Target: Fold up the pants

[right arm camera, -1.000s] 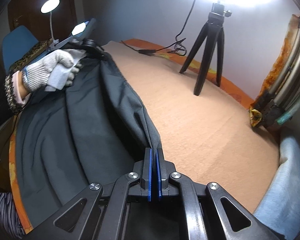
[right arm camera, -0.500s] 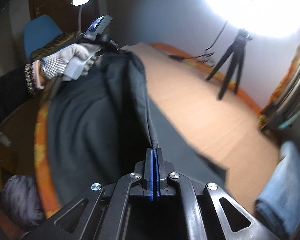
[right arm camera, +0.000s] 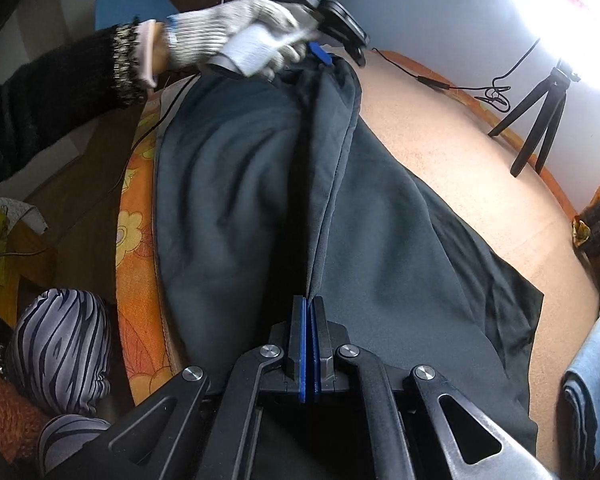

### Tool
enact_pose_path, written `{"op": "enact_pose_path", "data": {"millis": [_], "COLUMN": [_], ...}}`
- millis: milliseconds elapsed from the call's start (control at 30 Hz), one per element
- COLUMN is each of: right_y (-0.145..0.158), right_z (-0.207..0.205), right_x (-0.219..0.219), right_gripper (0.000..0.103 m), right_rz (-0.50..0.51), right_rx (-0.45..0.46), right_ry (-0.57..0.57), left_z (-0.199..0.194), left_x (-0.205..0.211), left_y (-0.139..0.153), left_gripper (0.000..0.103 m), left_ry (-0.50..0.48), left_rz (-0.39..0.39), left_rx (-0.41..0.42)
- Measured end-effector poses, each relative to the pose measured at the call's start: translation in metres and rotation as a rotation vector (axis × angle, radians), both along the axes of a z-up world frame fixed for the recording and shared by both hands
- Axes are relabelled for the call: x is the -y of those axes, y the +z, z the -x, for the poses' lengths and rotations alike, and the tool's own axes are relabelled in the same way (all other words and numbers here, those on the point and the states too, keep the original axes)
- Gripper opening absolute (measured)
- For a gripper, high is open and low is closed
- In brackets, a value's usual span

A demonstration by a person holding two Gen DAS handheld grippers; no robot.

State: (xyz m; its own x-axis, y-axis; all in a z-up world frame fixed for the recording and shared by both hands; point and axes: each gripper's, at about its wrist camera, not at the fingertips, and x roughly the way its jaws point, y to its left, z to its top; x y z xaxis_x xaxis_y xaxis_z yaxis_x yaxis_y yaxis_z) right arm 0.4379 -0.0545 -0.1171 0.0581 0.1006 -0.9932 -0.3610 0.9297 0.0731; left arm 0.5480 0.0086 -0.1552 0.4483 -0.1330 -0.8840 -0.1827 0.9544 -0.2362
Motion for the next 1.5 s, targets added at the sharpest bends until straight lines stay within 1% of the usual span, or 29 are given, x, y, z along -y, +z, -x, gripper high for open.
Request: {"op": "enact_pose_path", "data": {"millis": [133,167,200,267,300,333,400,467,567,667,733,767,800,867,967,1000,1067,1167,1267,1300,1367,1433,1500], "right_y": [0.003,0.002,0.002,0.000,0.000,0.000,0.000,0.000,0.005,0.015,0.025,0.029,0.032,0.039,0.041,0.041,0.040,0.034,0.027,0.024,0.018,0.012,0.007], "right_z": [0.003,0.003,0.003,0.003,0.002,0.002,-0.001,-0.004,-0.009,-0.012,-0.012,-0.012,-0.010,-0.006,0.004,0.008,0.017,0.029,0.038,0.042,0.047,0.051,0.054], "right_x": [0.001,0.000,0.001,0.002,0.002,0.004,0.007,0.013,0.020,0.029,0.029,0.027,0.024,0.013,-0.004,-0.008,-0.019,-0.033,-0.042,-0.045,-0.049,-0.052,-0.053], "right_gripper": [0.000,0.000,0.000,0.000,0.000,0.000,0.000,0.000,0.000,0.000,0.000,0.000,0.000,0.000,0.000,0.000,0.000,0.000,0.000,0.000,0.000,0.000,0.006], "right_rz": [0.000,0.001,0.000,0.005,0.007,0.011,0.031,0.059,0.133,0.153,0.154,0.153,0.151,0.145,0.141,0.140,0.137,0.136,0.136,0.139,0.144,0.149,0.140], "right_rx": [0.012,0.013,0.014,0.017,0.017,0.019,0.031,0.046,0.084,0.113,0.122,0.125,0.127,0.123,0.103,0.094,0.068,0.034,0.001,-0.014,-0.044,-0.080,-0.125], "right_ry": [0.000,0.000,0.000,0.001,0.000,-0.001,-0.013,-0.034,-0.062,-0.104,-0.110,-0.105,-0.096,-0.069,-0.021,-0.012,0.005,0.025,0.032,0.038,0.051,0.066,0.081], "left_z": [-0.011,-0.012,-0.012,-0.011,-0.010,-0.007,0.000,0.009,0.026,0.055,0.078,0.097,0.104,0.132,0.173,0.176,0.197,0.219,0.231,0.232,0.244,0.249,0.257], "left_x": [-0.006,-0.006,-0.005,-0.006,-0.008,-0.012,-0.020,-0.028,-0.043,-0.069,-0.077,-0.085,-0.092,-0.106,-0.132,-0.131,-0.140,-0.146,-0.153,-0.153,-0.162,-0.159,-0.160], "left_y": [-0.016,-0.016,-0.017,-0.019,-0.021,-0.021,-0.022,-0.018,0.000,0.025,0.036,0.042,0.043,0.043,0.033,0.029,0.016,0.001,-0.021,-0.024,-0.027,-0.020,-0.012], "left_gripper": [0.056,0.054,0.049,0.016,0.000,0.002,0.002,0.001,0.001,0.001,0.001,0.001,0.001,0.001,0.001,0.001,0.001,0.001,0.001,0.002,0.006,0.014,0.018], "left_ry": [0.067,0.073,0.074,0.073,0.071,0.075,0.083,0.081,0.091,0.107,0.099,0.095,0.089,0.086,0.105,0.112,0.120,0.124,0.139,0.142,0.136,0.126,0.119], "left_rz": [0.009,0.001,-0.012,-0.043,-0.036,-0.012,0.030,0.046,0.096,0.164,0.176,0.171,0.174,0.174,0.205,0.205,0.198,0.181,0.200,0.200,0.179,0.144,0.080], "left_rx": [-0.017,0.002,0.018,0.050,0.053,0.074,0.096,0.123,0.184,0.256,0.293,0.317,0.324,0.336,0.337,0.336,0.320,0.293,0.242,0.235,0.224,0.234,0.255]}}
